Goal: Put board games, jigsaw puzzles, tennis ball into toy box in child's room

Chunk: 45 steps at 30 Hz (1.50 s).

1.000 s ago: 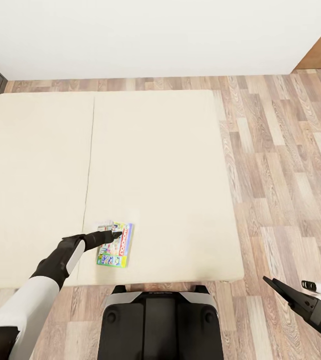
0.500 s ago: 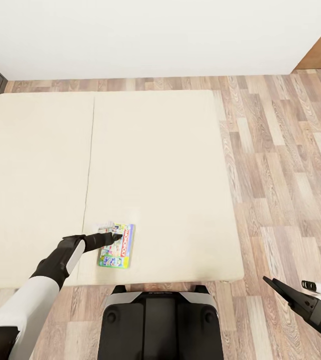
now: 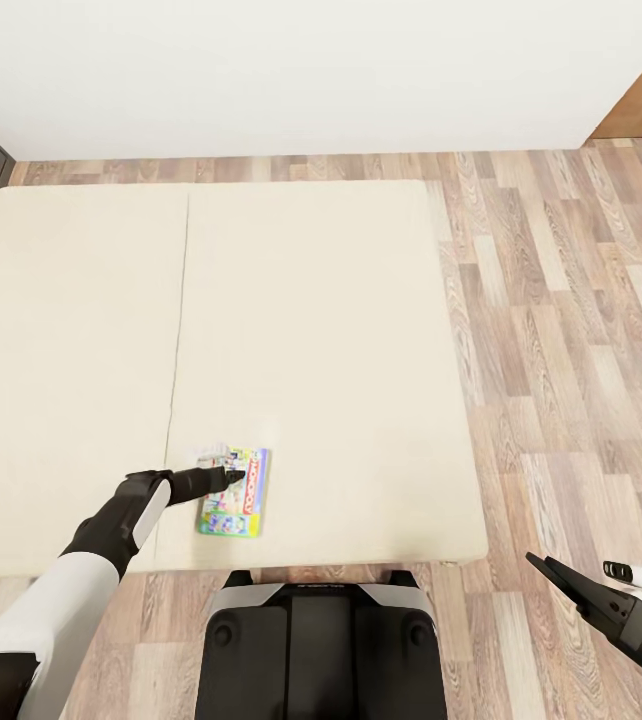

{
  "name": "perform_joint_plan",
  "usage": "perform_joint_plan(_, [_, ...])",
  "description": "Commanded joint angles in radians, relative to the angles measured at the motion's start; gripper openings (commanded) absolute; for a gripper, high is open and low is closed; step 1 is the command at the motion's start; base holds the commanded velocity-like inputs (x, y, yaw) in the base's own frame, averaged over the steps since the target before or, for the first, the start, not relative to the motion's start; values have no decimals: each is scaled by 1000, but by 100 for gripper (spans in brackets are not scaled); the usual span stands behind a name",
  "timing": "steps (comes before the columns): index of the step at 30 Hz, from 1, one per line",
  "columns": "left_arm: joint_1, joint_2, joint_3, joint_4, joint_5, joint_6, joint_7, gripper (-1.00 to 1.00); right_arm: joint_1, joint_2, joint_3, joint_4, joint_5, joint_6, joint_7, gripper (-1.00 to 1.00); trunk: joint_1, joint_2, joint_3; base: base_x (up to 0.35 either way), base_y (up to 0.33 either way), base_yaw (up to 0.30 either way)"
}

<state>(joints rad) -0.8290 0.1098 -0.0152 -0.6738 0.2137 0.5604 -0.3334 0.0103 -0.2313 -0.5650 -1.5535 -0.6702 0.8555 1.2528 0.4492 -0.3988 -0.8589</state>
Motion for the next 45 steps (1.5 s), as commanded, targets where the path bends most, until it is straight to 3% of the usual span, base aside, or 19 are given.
perform_joint_plan(1, [1,1,-2,0,3,20,4,100,0,0,0,-1,-5,7,-1,100,1,-1,-1,0,0,0])
perform_joint_plan(8, [1,-2,-2,0,5,58,2,100,0,0,0,-1,-5,7,-1,100,1,-1,-1,0,-24,0])
perform_joint_plan(45, [1,-1,0,-8,7,63,-4,100,0,-1,0,0,-5,7,-1,100,1,-1,-1,0,-106,0])
